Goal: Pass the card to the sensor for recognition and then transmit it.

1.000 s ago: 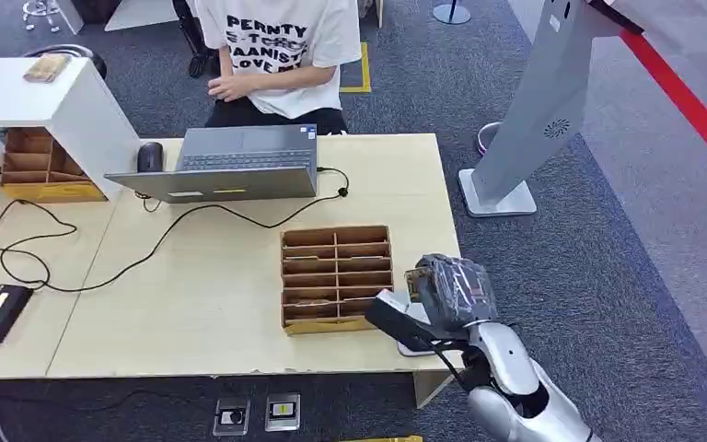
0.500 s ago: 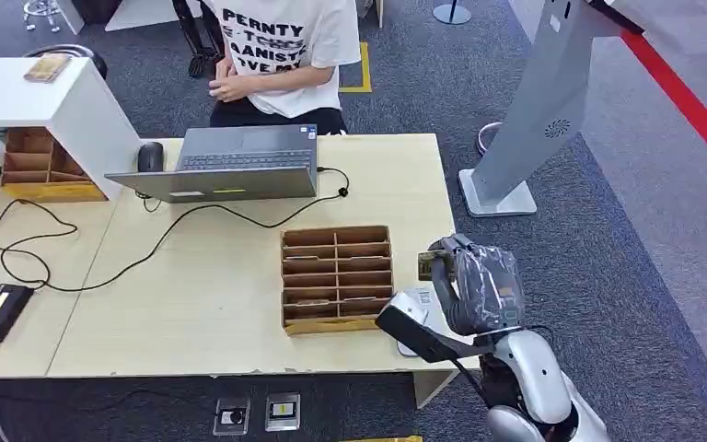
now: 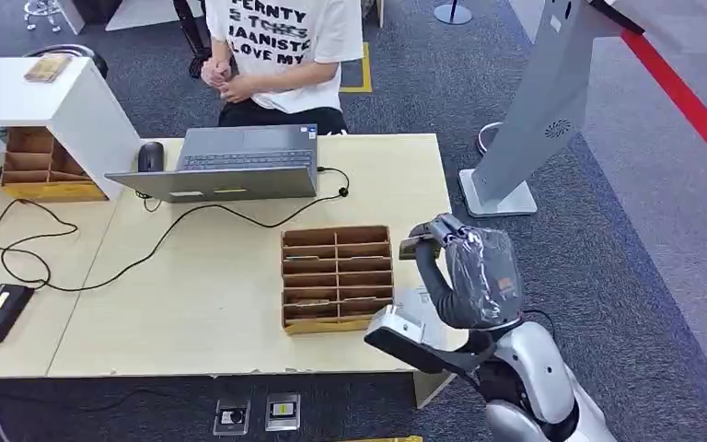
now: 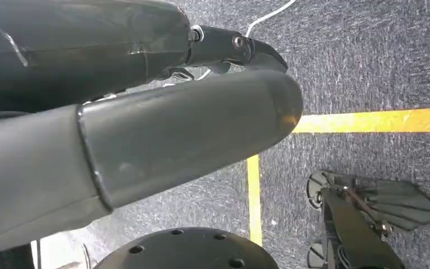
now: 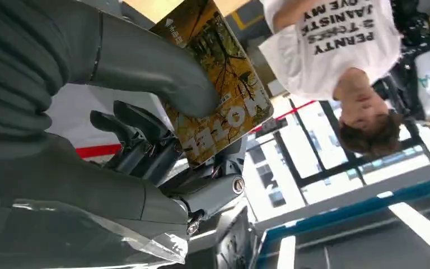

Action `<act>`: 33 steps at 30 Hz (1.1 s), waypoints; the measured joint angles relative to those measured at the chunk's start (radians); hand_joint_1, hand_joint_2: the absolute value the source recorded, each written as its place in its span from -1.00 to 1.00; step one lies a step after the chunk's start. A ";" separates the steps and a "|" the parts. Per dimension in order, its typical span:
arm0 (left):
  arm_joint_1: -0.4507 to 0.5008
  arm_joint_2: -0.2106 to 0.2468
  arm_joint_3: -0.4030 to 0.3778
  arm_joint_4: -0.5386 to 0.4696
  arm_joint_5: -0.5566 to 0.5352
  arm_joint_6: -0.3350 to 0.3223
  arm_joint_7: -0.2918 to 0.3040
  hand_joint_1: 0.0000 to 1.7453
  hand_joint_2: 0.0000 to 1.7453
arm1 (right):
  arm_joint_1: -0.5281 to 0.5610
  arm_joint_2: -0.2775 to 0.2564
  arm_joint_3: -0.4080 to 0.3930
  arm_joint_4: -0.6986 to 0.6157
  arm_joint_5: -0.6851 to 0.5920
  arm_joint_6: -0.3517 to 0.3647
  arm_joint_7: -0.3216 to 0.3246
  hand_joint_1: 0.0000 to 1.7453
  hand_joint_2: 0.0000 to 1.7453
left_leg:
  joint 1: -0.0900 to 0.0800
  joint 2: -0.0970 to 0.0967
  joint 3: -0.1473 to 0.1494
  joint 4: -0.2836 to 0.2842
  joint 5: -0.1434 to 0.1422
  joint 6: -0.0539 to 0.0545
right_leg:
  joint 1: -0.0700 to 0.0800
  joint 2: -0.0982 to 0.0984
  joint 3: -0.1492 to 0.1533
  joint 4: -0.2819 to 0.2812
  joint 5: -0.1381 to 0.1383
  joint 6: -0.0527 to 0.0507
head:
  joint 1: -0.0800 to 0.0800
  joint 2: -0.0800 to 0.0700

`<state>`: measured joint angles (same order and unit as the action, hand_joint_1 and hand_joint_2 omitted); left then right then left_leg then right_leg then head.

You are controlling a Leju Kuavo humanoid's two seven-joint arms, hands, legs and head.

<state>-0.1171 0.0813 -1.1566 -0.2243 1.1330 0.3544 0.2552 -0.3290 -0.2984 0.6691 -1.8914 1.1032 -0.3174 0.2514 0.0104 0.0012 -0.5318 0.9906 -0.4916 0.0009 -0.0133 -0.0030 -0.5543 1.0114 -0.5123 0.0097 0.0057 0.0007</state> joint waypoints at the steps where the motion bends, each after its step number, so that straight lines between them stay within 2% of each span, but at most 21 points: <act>1: 0.000 0.000 0.000 0.000 -0.003 0.000 0.000 -1.00 -1.00 | -0.010 0.005 0.004 0.000 -0.001 0.000 -0.009 1.00 1.00 | 0.000 0.000 0.000 0.000 0.000 0.000 | 0.000 0.000 0.000 0.000 0.000 0.000 | 0.000 0.000; 4: -0.001 -0.001 -0.001 0.000 -0.010 0.000 0.000 -1.00 -1.00 | -0.046 0.024 0.021 0.005 -0.032 -0.016 -0.044 1.00 1.00 | 0.000 0.000 0.000 0.000 0.000 0.000 | 0.000 0.000 0.000 0.000 0.000 0.000 | 0.000 0.000; 9: -0.004 -0.003 -0.011 0.000 -0.027 -0.002 -0.004 -1.00 -1.00 | -0.102 0.068 0.058 0.036 -0.061 -0.087 -0.104 1.00 1.00 | 0.000 0.000 0.000 0.000 0.000 0.000 | 0.000 -0.001 0.000 0.000 0.000 0.000 | 0.000 0.000; 18: -0.007 -0.003 -0.032 0.000 -0.048 -0.004 -0.004 -1.00 -1.00 | -0.192 0.143 0.104 0.108 -0.118 -0.170 -0.159 1.00 1.00 | 0.000 0.000 -0.001 0.000 0.000 0.000 | 0.000 0.000 0.000 0.000 0.000 0.000 | 0.000 0.000; 25: -0.011 -0.005 -0.051 0.000 -0.054 -0.004 -0.004 -1.00 -1.00 | -0.293 0.222 0.128 0.255 -0.229 -0.196 -0.214 1.00 1.00 | 0.000 -0.002 -0.001 0.000 0.001 -0.001 | 0.000 -0.002 0.000 0.000 0.000 0.000 | 0.000 0.000; 33: -0.014 -0.006 -0.074 0.000 -0.057 -0.006 -0.005 -1.00 -1.00 | -0.407 0.293 0.152 0.443 -0.277 -0.229 -0.218 1.00 1.00 | 0.000 -0.002 -0.001 0.000 0.001 -0.001 | 0.000 -0.002 0.000 0.001 0.000 0.000 | 0.000 0.000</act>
<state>-0.1311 0.0755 -1.2306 -0.2243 1.0761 0.3487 0.2506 -0.7358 -0.0049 0.8209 -1.4484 0.8259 -0.5463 0.0336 0.0108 -0.0007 -0.5332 0.9905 -0.4908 0.0002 -0.0130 -0.0049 -0.5545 1.0120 -0.5123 0.0097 0.0057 0.0008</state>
